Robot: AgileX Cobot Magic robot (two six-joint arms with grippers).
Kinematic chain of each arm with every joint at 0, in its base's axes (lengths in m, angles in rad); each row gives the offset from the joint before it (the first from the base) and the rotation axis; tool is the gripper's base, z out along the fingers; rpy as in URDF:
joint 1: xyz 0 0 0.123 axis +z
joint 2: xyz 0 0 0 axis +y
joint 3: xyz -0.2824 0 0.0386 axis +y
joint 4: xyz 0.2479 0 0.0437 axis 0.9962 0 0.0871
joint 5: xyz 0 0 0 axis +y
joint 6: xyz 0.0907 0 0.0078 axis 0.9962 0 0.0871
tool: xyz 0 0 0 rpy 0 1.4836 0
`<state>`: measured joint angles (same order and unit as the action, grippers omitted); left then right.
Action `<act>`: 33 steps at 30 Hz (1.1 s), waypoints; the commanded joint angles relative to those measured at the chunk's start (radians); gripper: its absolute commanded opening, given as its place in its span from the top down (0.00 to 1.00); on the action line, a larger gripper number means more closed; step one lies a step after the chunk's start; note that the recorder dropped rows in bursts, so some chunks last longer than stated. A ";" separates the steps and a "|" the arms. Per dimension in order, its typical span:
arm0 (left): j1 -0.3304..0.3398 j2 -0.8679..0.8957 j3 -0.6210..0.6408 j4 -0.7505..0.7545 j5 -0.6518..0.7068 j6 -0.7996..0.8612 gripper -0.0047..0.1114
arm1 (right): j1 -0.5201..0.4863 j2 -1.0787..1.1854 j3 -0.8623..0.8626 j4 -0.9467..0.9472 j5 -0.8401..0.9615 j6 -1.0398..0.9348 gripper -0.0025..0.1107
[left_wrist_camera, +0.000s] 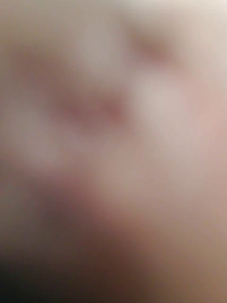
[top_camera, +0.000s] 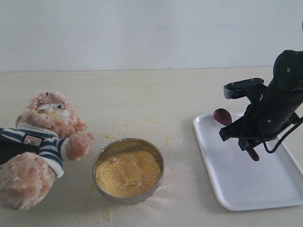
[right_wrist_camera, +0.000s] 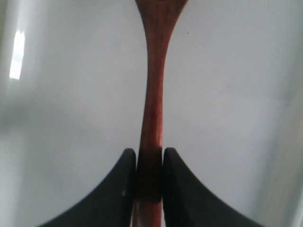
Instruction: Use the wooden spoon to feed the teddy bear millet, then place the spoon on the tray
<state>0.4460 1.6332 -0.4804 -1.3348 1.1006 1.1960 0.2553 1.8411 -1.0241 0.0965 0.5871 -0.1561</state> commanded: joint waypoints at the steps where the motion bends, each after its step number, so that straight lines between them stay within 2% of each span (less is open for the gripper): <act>1: 0.002 -0.001 0.001 -0.018 0.018 0.009 0.92 | -0.007 0.007 0.006 -0.001 0.003 -0.008 0.81; 3: 0.002 -0.001 0.001 -0.018 0.018 0.009 0.92 | -0.007 0.007 0.006 -0.001 0.003 -0.008 0.78; 5: 0.002 -0.001 0.001 -0.018 0.018 0.009 0.92 | -0.007 0.007 0.006 -0.001 0.003 -0.008 0.55; 6: 0.002 -0.001 0.001 -0.018 0.018 0.009 0.92 | -0.007 0.007 0.006 -0.001 0.001 -0.008 0.50; 10: 0.002 -0.001 0.001 -0.016 0.022 0.009 0.92 | -0.007 -0.019 -0.009 -0.001 0.015 0.011 0.49; 12: 0.002 -0.001 0.001 -0.016 0.024 0.009 0.92 | -0.007 -0.131 -0.035 -0.001 0.047 0.054 0.49; 13: 0.002 -0.001 0.001 -0.019 0.024 0.009 0.92 | -0.007 -0.195 -0.035 -0.001 0.045 0.056 0.50; 14: 0.002 -0.001 0.001 -0.019 0.024 0.009 0.92 | -0.007 -0.251 -0.035 -0.001 0.047 0.058 0.57; 15: 0.002 -0.001 0.001 -0.019 0.024 0.009 0.92 | -0.007 -0.335 -0.035 -0.005 0.055 0.060 0.81; 16: 0.002 -0.001 0.001 -0.019 0.020 0.017 0.92 | -0.007 -0.383 -0.035 -0.005 0.063 0.060 0.98; 17: 0.002 -0.001 0.001 -0.019 0.020 0.022 0.92 | -0.007 -0.442 -0.030 -0.005 0.073 0.065 0.98; 19: 0.002 -0.001 0.001 -0.014 0.020 0.023 0.92 | -0.007 -0.551 0.052 -0.017 -0.044 0.088 0.98; 22: 0.002 -0.001 0.001 -0.014 0.025 0.023 0.92 | -0.007 -0.819 0.332 -0.136 -0.362 0.280 0.98; 25: 0.002 -0.001 0.001 -0.016 0.025 0.023 0.92 | -0.007 -1.063 0.498 -0.143 -0.462 0.315 0.98; 29: 0.002 -0.001 0.001 -0.016 0.025 0.023 0.92 | -0.007 -1.336 0.537 -0.205 -0.468 0.315 0.98; 31: 0.002 -0.001 0.001 -0.018 0.022 0.023 0.92 | -0.007 -1.449 0.543 -0.342 -0.331 0.343 0.98; 33: 0.002 -0.001 0.001 -0.018 0.013 0.023 0.92 | -0.007 -1.563 0.575 -0.593 -0.193 0.690 0.98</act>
<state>0.4460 1.6332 -0.4804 -1.3348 1.1006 1.2127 0.2512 0.3286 -0.4697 -0.3590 0.3115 0.3556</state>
